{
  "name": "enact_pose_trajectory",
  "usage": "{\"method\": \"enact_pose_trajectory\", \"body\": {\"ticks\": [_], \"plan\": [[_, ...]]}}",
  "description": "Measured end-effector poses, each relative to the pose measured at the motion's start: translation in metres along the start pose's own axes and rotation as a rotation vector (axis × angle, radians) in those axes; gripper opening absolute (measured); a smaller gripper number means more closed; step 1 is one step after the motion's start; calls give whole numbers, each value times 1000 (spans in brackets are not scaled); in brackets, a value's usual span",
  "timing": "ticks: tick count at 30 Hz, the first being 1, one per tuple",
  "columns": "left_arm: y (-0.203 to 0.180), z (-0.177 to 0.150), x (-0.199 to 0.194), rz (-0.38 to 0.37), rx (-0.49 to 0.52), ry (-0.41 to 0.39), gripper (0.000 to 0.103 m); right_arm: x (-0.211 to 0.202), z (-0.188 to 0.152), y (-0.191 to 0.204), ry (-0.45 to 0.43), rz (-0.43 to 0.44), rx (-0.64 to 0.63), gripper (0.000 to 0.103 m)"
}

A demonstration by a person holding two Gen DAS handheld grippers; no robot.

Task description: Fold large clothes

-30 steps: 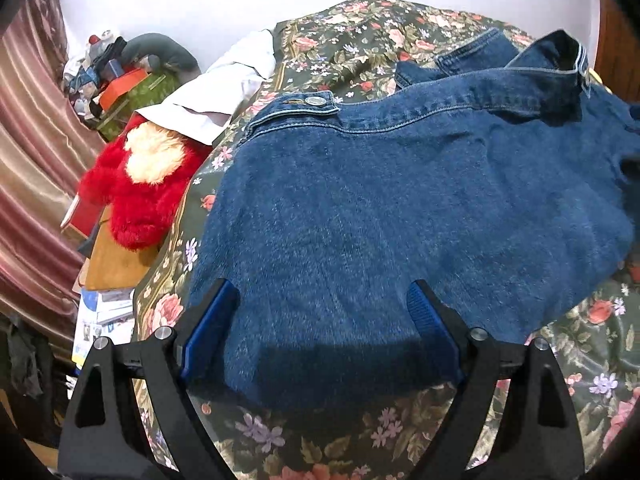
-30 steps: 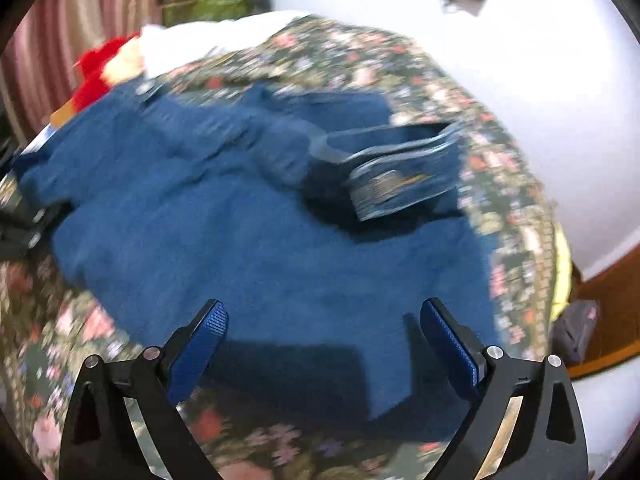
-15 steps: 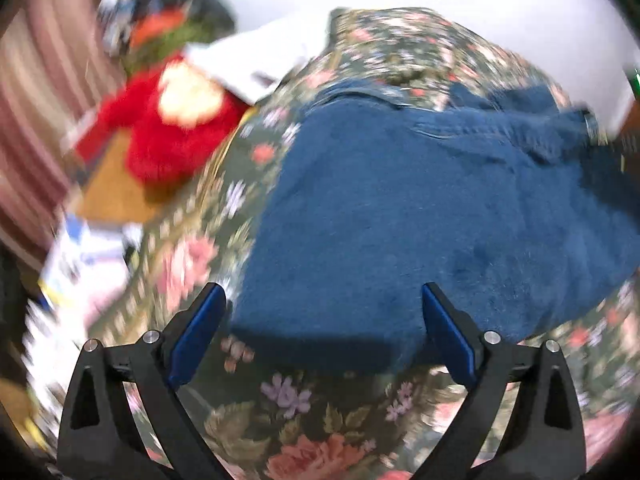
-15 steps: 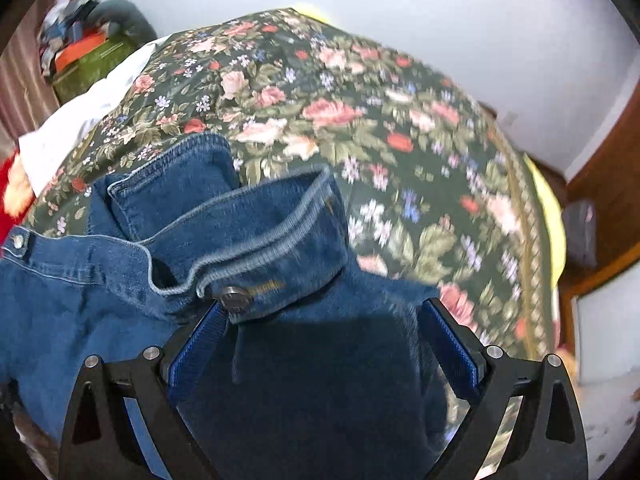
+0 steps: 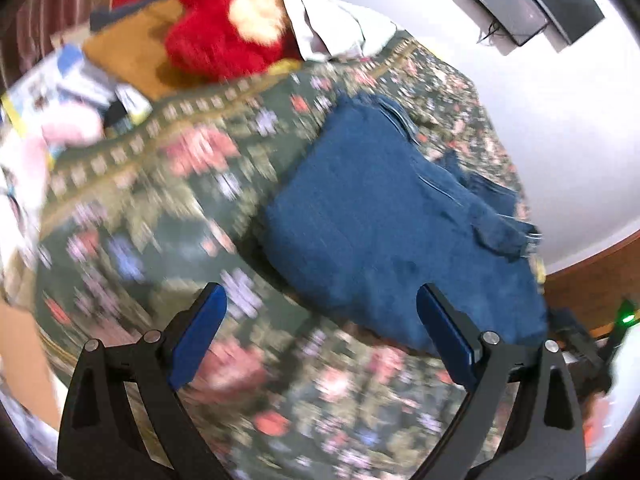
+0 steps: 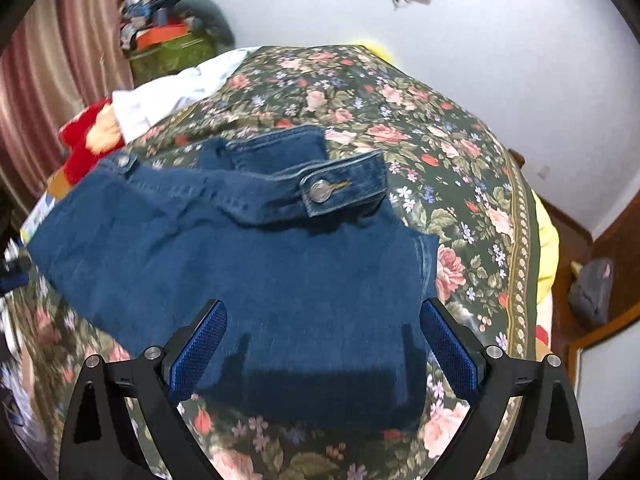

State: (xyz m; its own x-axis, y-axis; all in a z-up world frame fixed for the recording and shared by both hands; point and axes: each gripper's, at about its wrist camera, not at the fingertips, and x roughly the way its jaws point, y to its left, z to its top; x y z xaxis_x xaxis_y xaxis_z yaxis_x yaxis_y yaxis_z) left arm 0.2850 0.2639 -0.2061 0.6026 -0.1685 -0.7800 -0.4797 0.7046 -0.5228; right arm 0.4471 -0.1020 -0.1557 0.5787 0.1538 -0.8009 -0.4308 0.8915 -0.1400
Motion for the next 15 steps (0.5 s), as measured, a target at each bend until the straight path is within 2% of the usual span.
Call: {"method": "enact_pose_trajectory", "body": {"ticks": [2, 6, 9, 12, 15], "plan": [[-2, -8, 5, -51, -39, 27, 97, 8, -7, 2, 26, -14, -22, 97], [-3, -13, 19, -87, -103, 57, 97, 34, -23, 0, 117, -6, -7, 97], [-1, -9, 30, -112, -149, 57, 97, 38, -30, -9, 107, 24, 38, 101], [2, 0, 41, -82, -165, 30, 95, 41, -32, -15, 116, 57, 63, 103], [5, 7, 50, -122, -184, 3, 95, 43, -33, -17, 111, 69, 60, 103]]}}
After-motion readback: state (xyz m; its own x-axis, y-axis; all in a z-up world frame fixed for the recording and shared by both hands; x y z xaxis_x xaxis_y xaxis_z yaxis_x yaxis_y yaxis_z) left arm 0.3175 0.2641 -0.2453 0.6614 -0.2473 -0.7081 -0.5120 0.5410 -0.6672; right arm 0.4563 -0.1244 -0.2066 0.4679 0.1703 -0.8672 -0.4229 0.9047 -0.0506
